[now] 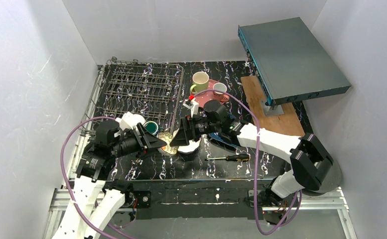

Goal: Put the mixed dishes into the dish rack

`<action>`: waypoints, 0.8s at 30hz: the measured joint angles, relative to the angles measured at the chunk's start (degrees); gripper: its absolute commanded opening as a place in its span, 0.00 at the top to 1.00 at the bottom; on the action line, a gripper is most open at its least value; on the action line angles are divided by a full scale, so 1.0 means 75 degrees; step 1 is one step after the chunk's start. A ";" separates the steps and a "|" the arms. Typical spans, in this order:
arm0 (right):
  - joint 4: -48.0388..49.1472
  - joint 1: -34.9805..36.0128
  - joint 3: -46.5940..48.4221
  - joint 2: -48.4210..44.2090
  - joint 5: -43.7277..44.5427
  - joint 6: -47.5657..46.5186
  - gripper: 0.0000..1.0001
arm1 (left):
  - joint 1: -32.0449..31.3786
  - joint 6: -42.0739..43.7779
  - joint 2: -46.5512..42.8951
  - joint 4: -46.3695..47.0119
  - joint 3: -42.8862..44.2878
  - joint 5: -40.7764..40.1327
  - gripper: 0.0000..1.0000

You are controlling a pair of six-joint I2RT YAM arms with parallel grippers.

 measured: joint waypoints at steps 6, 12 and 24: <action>-0.0831 -0.0105 0.0006 -0.0379 0.0799 -0.0332 0.02 | -0.0006 0.0898 0.0603 -0.1411 0.0848 -0.0997 1.00; -0.1195 -0.0708 -0.0096 -0.0664 0.1212 -0.0335 0.02 | -0.0009 0.1985 0.1920 -0.2442 0.2069 -0.2174 1.00; -0.1842 -0.1046 -0.0498 -0.1017 0.1469 -0.0458 0.02 | 0.0003 0.4185 0.4881 -0.3241 0.4902 -0.6455 1.00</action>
